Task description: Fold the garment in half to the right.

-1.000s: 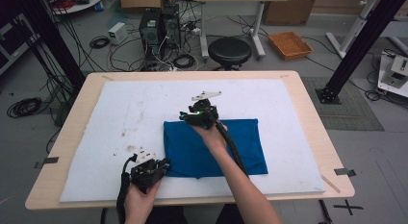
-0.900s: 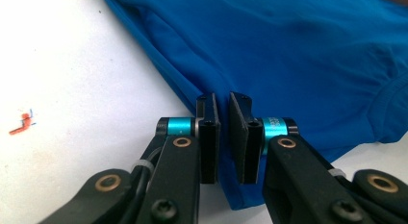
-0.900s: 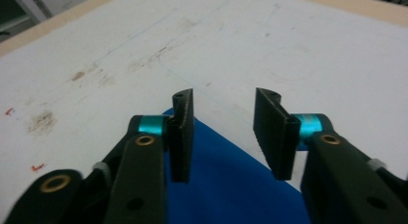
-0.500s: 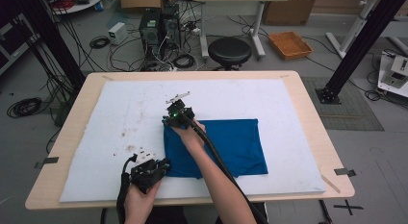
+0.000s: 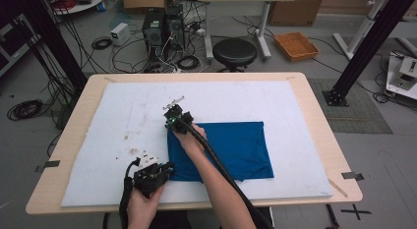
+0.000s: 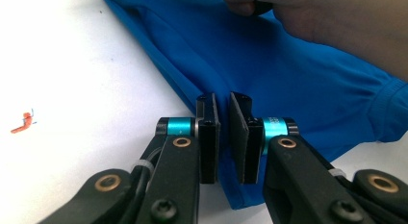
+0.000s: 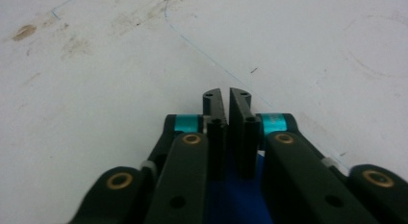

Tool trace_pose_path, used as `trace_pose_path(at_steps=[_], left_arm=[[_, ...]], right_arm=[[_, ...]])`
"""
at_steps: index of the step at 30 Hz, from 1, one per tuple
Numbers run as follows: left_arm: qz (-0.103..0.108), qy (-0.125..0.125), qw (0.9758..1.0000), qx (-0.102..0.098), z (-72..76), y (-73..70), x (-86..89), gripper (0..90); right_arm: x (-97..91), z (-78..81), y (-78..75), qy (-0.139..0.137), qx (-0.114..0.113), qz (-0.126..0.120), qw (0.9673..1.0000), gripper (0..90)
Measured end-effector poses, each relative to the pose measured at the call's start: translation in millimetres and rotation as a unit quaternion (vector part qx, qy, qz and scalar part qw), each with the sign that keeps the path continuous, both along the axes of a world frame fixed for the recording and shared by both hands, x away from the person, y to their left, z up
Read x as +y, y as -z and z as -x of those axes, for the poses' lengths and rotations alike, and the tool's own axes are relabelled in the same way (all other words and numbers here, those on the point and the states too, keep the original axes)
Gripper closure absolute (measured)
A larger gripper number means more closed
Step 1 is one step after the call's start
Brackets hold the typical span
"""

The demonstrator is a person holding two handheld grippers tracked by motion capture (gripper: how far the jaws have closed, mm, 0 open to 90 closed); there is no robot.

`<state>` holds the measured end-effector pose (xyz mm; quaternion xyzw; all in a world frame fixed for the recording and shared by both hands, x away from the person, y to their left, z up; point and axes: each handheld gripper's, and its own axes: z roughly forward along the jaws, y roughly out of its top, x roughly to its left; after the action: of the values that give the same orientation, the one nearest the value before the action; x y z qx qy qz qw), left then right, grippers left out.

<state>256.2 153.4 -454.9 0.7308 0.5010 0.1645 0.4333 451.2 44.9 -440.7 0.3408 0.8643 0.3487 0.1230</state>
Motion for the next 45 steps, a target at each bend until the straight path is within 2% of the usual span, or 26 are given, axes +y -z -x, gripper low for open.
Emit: trace_pose_path(at_steps=[4, 8, 13, 18, 23, 27, 30, 38, 45], left_arm=[[0.001, -0.001, 1.0, -0.002, 0.7, -0.1, -0.3, 82.2], [-0.003, 0.001, 1.0, -0.006, 2.5, -1.4, -1.2, 82.2], [-0.002, 0.008, 0.9998, -0.021, 6.2, -8.8, -3.8, 82.2], [0.019, 0.014, 0.9991, -0.035, 9.2, -20.9, -9.7, 82.2], [0.026, 0.036, 0.9978, -0.049, 7.3, -33.6, -30.0, 82.2], [0.043, 0.054, 0.9963, -0.051, 3.3, -38.7, -49.1, 82.2], [0.042, 0.069, 0.9953, -0.052, -0.9, -40.3, -66.1, 82.2], [0.051, 0.11, 0.9911, -0.054, -11.9, -43.7, -115.0, 82.2], [0.06, 0.129, 0.9886, -0.048, -20.5, -39.9, -150.1, 82.3]], right_arm=[[-3.4, -0.6, -3.3, 0.001, -0.002, -0.001, 1.0, 87.8], [-8.8, 0.1, -13.0, -0.004, -0.01, -0.015, 0.9998, 87.7], [-17.7, 2.1, -26.6, -0.015, -0.02, -0.027, 0.9993, 87.7], [-38.6, 5.0, -45.8, -0.024, -0.024, -0.055, 0.9979, 87.8], [-66.9, 5.4, -61.9, -0.021, -0.029, -0.075, 0.9965, 87.7], [-91.6, 4.4, -71.1, -0.023, -0.029, -0.086, 0.9956, 87.8], [-108.9, 3.7, -75.8, -0.022, -0.03, -0.09, 0.9953, 87.8], [-154.3, 0.7, -81.3, -0.008, -0.031, -0.085, 0.9959, 87.8], [-189.6, -1.5, -83.8, 0.012, -0.04, -0.069, 0.9968, 87.8]])
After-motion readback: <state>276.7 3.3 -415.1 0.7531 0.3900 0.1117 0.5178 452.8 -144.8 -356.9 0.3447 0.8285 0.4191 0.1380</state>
